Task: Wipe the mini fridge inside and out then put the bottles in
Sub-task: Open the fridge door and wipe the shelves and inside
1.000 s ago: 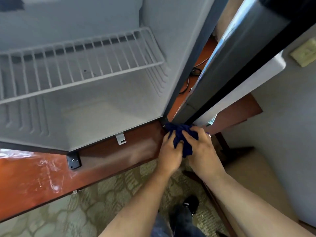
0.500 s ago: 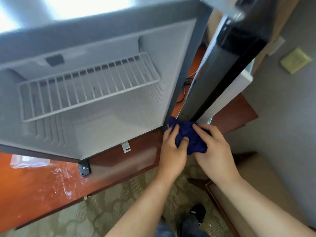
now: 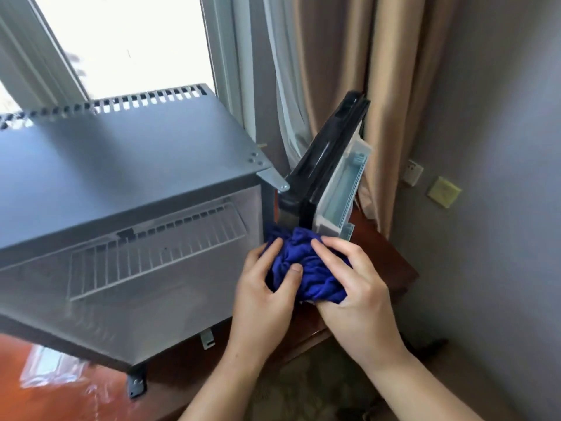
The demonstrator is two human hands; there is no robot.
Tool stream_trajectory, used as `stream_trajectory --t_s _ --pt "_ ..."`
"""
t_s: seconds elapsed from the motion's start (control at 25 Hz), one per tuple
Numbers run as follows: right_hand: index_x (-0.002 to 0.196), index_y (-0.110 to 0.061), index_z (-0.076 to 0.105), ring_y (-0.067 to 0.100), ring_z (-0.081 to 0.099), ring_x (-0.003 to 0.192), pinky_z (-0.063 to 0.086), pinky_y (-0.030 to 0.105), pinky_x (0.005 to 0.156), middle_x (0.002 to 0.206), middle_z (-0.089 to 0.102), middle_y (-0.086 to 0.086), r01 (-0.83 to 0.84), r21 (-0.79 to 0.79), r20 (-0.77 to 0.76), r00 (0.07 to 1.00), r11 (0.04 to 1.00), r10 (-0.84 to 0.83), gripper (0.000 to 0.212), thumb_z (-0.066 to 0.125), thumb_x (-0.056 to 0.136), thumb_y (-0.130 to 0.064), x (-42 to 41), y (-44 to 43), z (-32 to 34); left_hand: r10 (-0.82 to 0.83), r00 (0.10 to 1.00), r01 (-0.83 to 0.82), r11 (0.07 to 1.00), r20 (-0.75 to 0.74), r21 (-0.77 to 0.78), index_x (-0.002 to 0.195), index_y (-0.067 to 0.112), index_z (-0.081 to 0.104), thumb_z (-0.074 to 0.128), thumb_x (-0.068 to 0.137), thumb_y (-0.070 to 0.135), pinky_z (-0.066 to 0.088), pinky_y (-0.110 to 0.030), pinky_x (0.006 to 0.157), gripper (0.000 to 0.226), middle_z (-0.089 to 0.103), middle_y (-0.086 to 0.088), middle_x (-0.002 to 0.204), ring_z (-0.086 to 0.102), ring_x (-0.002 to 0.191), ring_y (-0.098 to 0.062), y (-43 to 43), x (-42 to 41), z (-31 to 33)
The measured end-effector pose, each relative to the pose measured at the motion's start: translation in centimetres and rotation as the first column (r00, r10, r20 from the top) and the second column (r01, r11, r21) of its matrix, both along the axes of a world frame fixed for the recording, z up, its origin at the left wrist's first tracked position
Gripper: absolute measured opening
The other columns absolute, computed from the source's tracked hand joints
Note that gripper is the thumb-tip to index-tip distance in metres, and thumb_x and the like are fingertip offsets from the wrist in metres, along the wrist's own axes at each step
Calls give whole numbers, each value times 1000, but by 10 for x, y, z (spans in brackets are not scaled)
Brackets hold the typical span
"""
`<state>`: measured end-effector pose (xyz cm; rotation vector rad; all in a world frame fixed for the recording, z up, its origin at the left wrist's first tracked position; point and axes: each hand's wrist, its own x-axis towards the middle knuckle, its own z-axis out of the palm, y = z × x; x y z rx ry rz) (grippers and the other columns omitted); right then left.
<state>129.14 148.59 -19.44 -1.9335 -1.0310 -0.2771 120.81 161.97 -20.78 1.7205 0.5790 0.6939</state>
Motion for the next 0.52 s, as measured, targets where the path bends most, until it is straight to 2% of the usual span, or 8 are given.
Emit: stream_trajectory --t_s 0.16,0.28,0.4,0.52 --pt "138 -14 63 6 54 131 41 22 111 138 56 -8 -131 112 40 991 985 127 71 90 72 -13 21 -6 22 108 993 -112 984 37 138 134 23 67 75 92 29 50 -22 101 43 62 25 122 61 120 4 -8 2 42" --pt "138 -15 63 7 55 131 44 25 109 138 56 -8 -254 139 41 967 957 251 68 88 76 -15 41 -9 37 205 979 -201 952 7 230 123 26 72 77 91 31 53 -24 98 34 67 24 115 64 111 8 -13 3 69" --pt "140 -16 62 9 56 131 46 25 107 139 55 -9 -370 211 38 928 905 370 59 77 84 -28 66 -15 54 299 954 -290 881 37 375 119 32 73 72 85 49 47 -8 90 38 68 25 115 64 110 8 -30 12 99" --pt "140 -13 61 9 57 129 47 26 107 136 57 -7 -431 240 10 897 870 442 59 79 85 -26 100 -17 68 356 934 -311 798 12 517 114 31 76 71 87 44 41 -2 88 31 69 24 110 63 108 10 -38 40 128"
